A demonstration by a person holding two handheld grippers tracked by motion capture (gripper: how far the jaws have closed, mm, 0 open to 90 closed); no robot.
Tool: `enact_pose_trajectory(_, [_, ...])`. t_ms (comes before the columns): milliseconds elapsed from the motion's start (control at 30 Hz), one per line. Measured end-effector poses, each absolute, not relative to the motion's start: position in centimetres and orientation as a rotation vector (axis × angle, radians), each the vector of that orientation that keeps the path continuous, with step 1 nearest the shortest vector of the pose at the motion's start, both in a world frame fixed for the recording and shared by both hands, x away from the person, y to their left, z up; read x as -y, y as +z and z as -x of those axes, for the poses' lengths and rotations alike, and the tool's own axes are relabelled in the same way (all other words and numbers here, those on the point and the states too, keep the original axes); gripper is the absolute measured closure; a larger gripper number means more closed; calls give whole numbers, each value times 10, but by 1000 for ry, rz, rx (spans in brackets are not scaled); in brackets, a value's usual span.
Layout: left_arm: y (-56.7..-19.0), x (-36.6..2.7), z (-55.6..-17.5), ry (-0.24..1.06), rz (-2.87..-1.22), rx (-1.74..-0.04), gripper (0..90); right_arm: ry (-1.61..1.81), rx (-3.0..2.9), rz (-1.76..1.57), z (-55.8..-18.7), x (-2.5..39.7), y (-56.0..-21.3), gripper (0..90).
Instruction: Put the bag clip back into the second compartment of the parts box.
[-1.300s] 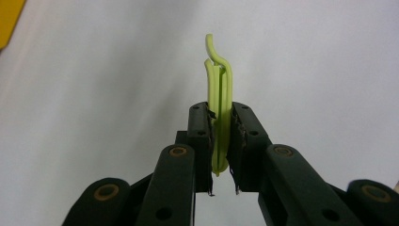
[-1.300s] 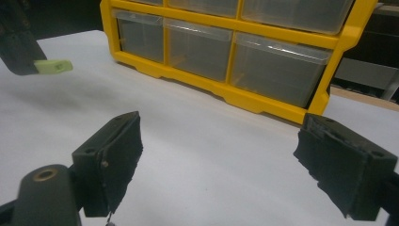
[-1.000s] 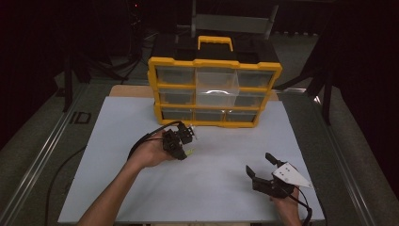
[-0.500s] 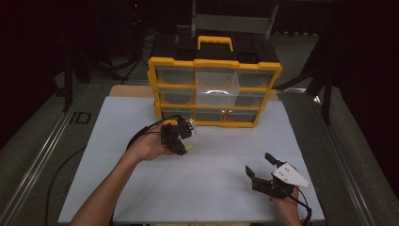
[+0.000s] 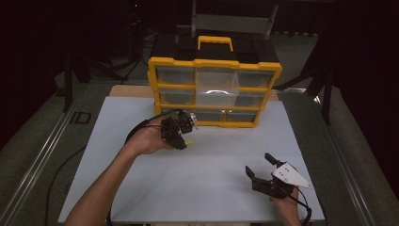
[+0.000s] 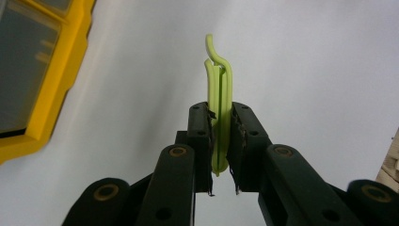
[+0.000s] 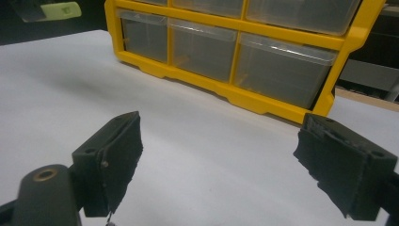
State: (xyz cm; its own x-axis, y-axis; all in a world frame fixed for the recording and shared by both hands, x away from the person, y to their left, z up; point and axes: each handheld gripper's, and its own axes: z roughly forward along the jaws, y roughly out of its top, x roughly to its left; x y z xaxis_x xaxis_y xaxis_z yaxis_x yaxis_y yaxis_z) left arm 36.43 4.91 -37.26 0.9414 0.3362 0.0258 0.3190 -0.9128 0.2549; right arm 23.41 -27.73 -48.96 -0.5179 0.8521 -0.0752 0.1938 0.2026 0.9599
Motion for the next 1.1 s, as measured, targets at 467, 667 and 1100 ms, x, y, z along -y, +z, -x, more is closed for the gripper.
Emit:
enact_pose_trajectory(467, [-359,-49,-371,89,-2847,-444,805,1338,-1854,-971,-234,277,-490,142])
enact_pose_trajectory(667, [-356,-48,-370,81,-2848,-445,805,1338,-1855,-971,-234,277,-490,142])
enact_pose_trajectory(1100, [-345,-47,-373,94,-2867,-420,805,1340,-1854,-977,-234,276,-490,143])
